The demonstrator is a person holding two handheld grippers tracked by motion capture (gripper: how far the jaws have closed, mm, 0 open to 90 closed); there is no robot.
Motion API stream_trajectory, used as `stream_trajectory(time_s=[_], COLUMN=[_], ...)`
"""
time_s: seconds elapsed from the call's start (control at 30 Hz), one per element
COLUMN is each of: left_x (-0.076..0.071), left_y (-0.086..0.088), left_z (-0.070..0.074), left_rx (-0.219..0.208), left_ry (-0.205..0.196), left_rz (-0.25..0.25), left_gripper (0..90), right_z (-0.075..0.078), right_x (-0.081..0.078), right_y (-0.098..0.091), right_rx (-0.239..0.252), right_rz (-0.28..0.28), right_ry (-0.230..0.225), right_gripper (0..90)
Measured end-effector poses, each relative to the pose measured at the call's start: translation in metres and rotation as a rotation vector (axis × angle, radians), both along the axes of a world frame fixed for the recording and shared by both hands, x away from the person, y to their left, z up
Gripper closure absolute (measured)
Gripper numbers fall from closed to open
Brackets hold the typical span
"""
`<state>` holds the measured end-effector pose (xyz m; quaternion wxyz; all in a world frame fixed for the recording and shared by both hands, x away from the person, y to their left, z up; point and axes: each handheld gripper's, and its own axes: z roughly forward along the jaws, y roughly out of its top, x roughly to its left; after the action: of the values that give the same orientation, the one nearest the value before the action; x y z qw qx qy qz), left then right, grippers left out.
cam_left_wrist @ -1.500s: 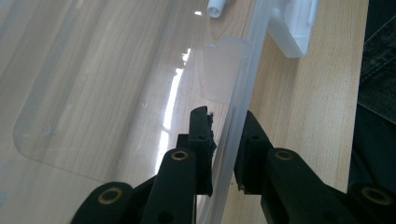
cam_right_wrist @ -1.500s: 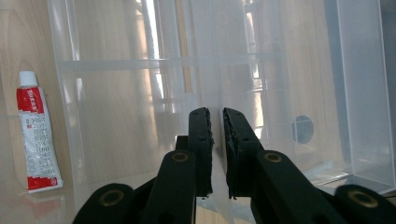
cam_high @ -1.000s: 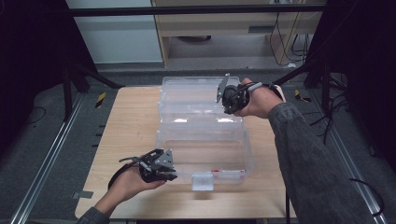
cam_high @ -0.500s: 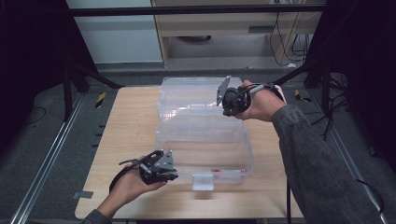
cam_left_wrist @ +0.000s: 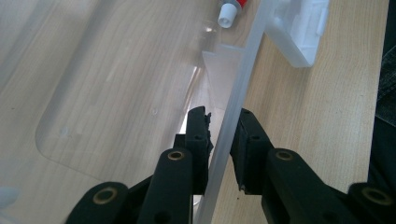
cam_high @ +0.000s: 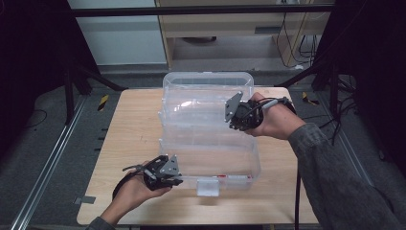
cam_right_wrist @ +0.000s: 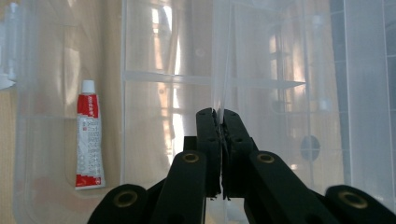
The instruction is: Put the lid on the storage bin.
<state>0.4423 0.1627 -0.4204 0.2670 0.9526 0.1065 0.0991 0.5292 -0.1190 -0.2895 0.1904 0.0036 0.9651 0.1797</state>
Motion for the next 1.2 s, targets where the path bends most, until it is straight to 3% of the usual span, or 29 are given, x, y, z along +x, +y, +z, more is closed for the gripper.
stream_trajectory(time_s=[0.27, 0.3, 0.37, 0.53, 0.67, 0.83, 1.2], left_x=[0.001, -0.001, -0.002, 0.000, 0.005, 0.012, 0.013], left_y=[-0.001, -0.002, -0.002, -0.002, -0.006, -0.008, -0.009], left_z=[0.001, 0.000, 0.000, 0.000, 0.000, 0.000, 0.000], left_rx=[0.014, 0.007, 0.006, 0.009, 0.013, 0.000, 0.002], left_ry=[0.004, 0.020, 0.021, 0.010, -0.010, -0.005, -0.006], left_rz=[-0.001, 0.024, 0.027, 0.027, 0.046, 0.069, 0.074], left_gripper=[76.7, 76.7, 76.7, 76.5, 75.9, 75.4, 74.3], right_z=[-0.002, -0.003, -0.003, -0.003, -0.002, -0.002, -0.003], right_x=[-0.018, -0.020, -0.023, -0.020, -0.005, 0.005, -0.010], right_y=[-0.001, -0.001, -0.002, -0.003, -0.004, -0.004, -0.003], right_rx=[0.001, 0.003, 0.005, -0.003, -0.010, -0.003, -0.008], right_rz=[0.025, 0.022, 0.025, 0.024, 0.004, -0.010, 0.010], right_ry=[-0.018, -0.017, -0.016, -0.020, -0.014, -0.011, -0.018], right_gripper=[87.7, 87.6, 87.4, 86.7, 86.3, 86.7, 87.4])
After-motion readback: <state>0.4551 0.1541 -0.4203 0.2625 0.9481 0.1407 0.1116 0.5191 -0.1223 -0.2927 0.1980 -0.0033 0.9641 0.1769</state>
